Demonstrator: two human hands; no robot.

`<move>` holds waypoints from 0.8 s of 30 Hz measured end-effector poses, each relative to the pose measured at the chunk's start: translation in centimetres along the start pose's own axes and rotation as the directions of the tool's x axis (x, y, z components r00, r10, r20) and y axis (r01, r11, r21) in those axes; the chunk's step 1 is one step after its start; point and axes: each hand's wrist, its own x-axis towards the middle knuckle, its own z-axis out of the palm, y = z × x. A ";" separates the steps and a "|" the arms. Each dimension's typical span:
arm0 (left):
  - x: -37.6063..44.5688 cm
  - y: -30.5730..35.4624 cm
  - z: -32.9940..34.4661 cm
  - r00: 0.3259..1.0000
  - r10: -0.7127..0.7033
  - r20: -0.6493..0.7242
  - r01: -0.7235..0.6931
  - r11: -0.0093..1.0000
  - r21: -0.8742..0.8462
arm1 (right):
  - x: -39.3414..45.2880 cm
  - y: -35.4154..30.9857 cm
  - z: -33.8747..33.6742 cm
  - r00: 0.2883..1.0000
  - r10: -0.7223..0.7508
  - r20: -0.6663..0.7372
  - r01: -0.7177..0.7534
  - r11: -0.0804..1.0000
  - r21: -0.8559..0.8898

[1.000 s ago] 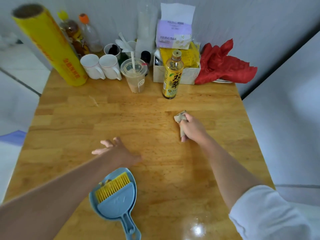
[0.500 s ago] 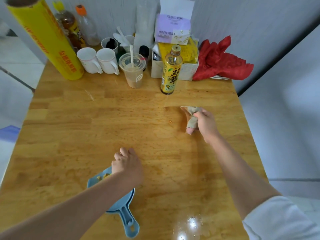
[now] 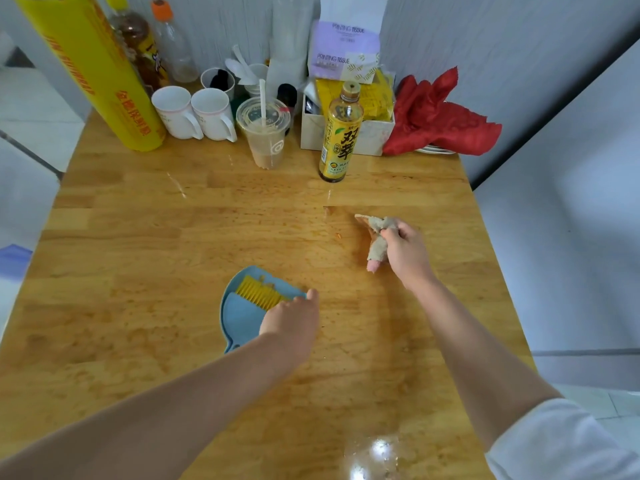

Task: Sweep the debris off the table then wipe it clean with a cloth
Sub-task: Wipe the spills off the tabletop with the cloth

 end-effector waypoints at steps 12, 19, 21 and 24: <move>0.8 -6.3 -0.7 0.958 -0.281 -0.061 0.268 0.950 -0.160 | 0.8 -0.2 -0.6 0.998 -0.020 -0.059 0.017 0.999 -0.041; 2.5 -5.5 0.2 0.954 -0.260 -0.146 0.197 0.918 -0.345 | 4.4 1.0 1.8 0.996 -0.085 0.026 0.088 0.915 -0.395; 3.7 -5.6 -0.7 0.959 -0.225 -0.170 0.149 0.916 -0.372 | 5.0 1.0 2.4 0.993 -0.088 0.075 0.112 0.896 -0.429; 5.1 -5.4 -1.9 0.966 -0.176 -0.190 0.101 0.931 -0.349 | 5.0 1.0 3.2 0.980 -0.091 0.176 0.154 0.909 -0.387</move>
